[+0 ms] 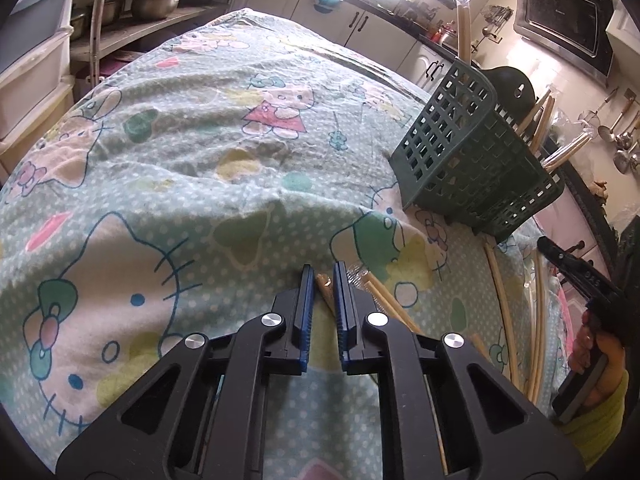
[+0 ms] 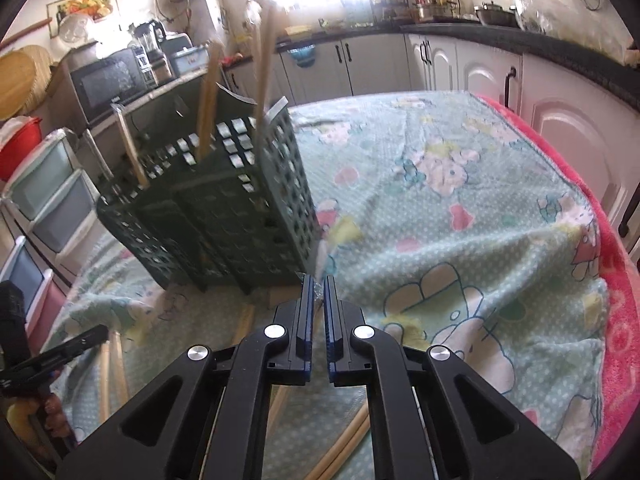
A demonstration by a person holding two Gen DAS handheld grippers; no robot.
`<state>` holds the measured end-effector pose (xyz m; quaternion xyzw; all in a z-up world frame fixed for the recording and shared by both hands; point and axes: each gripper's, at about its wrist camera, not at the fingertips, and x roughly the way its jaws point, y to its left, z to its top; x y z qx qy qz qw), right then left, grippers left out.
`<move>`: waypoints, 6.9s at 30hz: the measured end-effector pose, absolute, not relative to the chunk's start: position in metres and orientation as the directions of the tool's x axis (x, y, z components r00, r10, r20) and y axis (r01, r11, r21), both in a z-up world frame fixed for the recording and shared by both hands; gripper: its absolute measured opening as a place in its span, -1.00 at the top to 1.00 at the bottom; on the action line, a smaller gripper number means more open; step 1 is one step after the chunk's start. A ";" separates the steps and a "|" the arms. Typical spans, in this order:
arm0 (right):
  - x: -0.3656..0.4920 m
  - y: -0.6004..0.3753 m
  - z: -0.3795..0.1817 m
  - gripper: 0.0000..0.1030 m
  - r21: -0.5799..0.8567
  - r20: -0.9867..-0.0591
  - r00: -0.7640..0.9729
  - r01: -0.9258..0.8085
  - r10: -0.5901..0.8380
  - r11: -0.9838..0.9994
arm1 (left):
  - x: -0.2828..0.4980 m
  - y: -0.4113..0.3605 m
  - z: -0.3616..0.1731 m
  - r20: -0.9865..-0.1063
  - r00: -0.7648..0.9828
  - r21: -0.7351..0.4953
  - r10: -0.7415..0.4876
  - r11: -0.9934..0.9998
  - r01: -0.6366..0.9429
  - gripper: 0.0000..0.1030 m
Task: Organize utensils
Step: 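Lift the chopstick with the left gripper and carry it over the caddy, then lower the chopstick into the caddy and open the left gripper, then pull the open left gripper back toward the loose chopsticks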
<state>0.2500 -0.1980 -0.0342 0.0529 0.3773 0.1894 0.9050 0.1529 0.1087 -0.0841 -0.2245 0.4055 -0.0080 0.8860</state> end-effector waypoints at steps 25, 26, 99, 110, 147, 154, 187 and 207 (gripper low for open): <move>0.193 -0.208 0.068 0.94 0.275 -0.418 0.750 -0.433 0.512 0.858 | 0.142 0.058 0.050 -0.455 0.845 -0.389 -0.280 0.916 0.094 0.94; 0.191 -0.208 0.071 0.94 0.271 -0.411 0.754 -0.435 0.512 0.859 | 0.142 0.057 0.052 -0.450 0.847 -0.388 -0.283 0.916 0.100 0.94; 0.239 -0.136 0.203 0.95 0.135 -0.100 0.793 -0.587 0.601 0.798 | 0.231 0.055 0.179 -0.202 0.967 -0.263 -0.154 0.960 0.098 0.94; 0.263 -0.130 0.185 0.95 0.169 -0.099 0.799 -0.573 0.593 0.802 | 0.247 0.057 0.154 -0.240 0.964 -0.251 -0.117 0.966 0.054 0.94; 0.283 -0.135 0.098 0.90 0.239 -0.247 0.814 -0.474 0.525 0.847 | 0.267 0.049 0.090 -0.297 0.951 -0.212 -0.086 0.977 0.022 0.94; 0.275 -0.149 0.094 0.45 0.267 -0.269 0.812 -0.455 0.519 0.850 | 0.264 0.052 0.080 -0.331 0.939 -0.227 -0.096 0.974 0.019 0.94; 0.230 -0.180 0.074 -0.22 0.208 -0.356 0.813 -0.412 0.461 0.887 | 0.193 0.050 0.069 -0.392 0.909 -0.277 -0.144 0.960 0.033 -0.79; 0.199 -0.180 0.061 -0.23 0.144 -0.408 0.784 -0.452 0.469 0.881 | 0.164 0.058 0.046 -0.447 0.886 -0.285 -0.120 0.958 -0.014 -0.79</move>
